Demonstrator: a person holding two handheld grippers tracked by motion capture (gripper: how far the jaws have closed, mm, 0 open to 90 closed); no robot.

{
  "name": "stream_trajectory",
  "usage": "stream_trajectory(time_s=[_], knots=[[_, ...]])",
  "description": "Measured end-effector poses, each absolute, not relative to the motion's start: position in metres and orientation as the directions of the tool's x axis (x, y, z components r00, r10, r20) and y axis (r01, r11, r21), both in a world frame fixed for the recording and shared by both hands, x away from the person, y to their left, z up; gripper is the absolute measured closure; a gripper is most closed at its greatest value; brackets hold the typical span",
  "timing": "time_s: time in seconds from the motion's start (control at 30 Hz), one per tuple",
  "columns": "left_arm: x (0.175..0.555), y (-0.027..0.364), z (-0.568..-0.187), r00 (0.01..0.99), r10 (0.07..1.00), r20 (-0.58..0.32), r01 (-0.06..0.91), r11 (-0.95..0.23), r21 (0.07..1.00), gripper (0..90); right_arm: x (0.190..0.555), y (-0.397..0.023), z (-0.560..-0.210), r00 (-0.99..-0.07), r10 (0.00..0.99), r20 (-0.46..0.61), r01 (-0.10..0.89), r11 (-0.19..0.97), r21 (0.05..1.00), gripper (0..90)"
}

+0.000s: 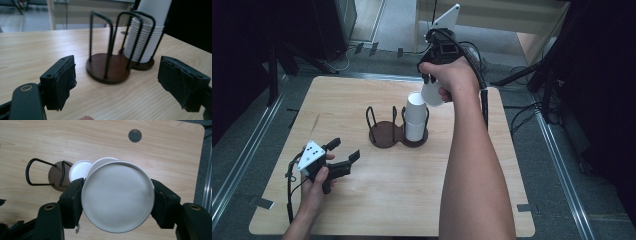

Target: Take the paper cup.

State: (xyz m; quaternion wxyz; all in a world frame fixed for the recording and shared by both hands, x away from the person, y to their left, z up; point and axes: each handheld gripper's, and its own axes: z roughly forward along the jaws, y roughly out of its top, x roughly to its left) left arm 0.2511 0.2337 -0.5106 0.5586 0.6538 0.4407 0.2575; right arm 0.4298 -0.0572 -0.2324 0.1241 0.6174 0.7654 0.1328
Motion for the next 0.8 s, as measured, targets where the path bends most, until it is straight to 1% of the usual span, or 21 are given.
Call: stream_trajectory(time_s=[0.1,0.17,0.2,0.23,0.3,0.43,0.47,0.5,0.57,0.67,0.8], knots=[[0.257,0.224,-0.505,0.485,0.859,-0.162,0.296,0.013,0.955,12.9,0.428,-0.063,-0.232,-0.206,0.978,-0.016,0.914,0.198,0.355,34.7],[0.261,0.215,-0.5,0.474,0.868,-0.15,0.298,0.003,0.955,12.7,0.426,-0.068,-0.233,-0.206,0.978,-0.017,0.915,0.199,0.351,34.6],[0.265,0.208,-0.495,0.509,0.845,-0.162,0.304,-0.001,0.953,12.5,0.425,-0.073,-0.234,-0.2,0.98,-0.015,0.917,0.192,0.349,34.6],[0.265,0.208,-0.495,0.509,0.845,-0.162,0.304,-0.001,0.953,11.4,0.424,-0.075,-0.234,-0.199,0.98,-0.015,0.919,0.192,0.345,34.6],[0.271,0.195,-0.489,0.56,0.809,-0.178,0.308,-0.003,0.952,9.0,0.423,-0.078,-0.235,-0.197,0.98,-0.02,0.921,0.192,0.34,34.6],[0.276,0.181,-0.483,0.59,0.787,-0.182,0.307,-0.011,0.952,7.3,0.42,-0.082,-0.235,-0.195,0.981,-0.019,0.921,0.19,0.339,34.5],[0.28,0.172,-0.48,0.606,0.776,-0.177,0.306,-0.022,0.952,4.7,0.417,-0.085,-0.235,-0.193,0.981,-0.019,0.921,0.187,0.341,34.5],[0.28,0.172,-0.48,0.606,0.776,-0.177,0.306,-0.022,0.952,3.1,0.417,-0.085,-0.235,-0.193,0.981,-0.019,0.921,0.187,0.341,34.5],[0.284,0.163,-0.476,0.62,0.764,-0.179,0.311,-0.03,0.95,1.9,0.414,-0.088,-0.236,-0.186,0.982,-0.02,0.924,0.182,0.337,34.5],[0.29,0.145,-0.469,0.641,0.746,-0.179,0.31,-0.038,0.95,0.9,0.409,-0.096,-0.24,-0.169,0.986,-0.01,0.932,0.163,0.323,34.5],[0.293,0.133,-0.465,0.659,0.73,-0.183,0.308,-0.039,0.951,0.1,0.406,-0.102,-0.242,-0.156,0.988,0.003,0.94,0.147,0.307,34.5]])
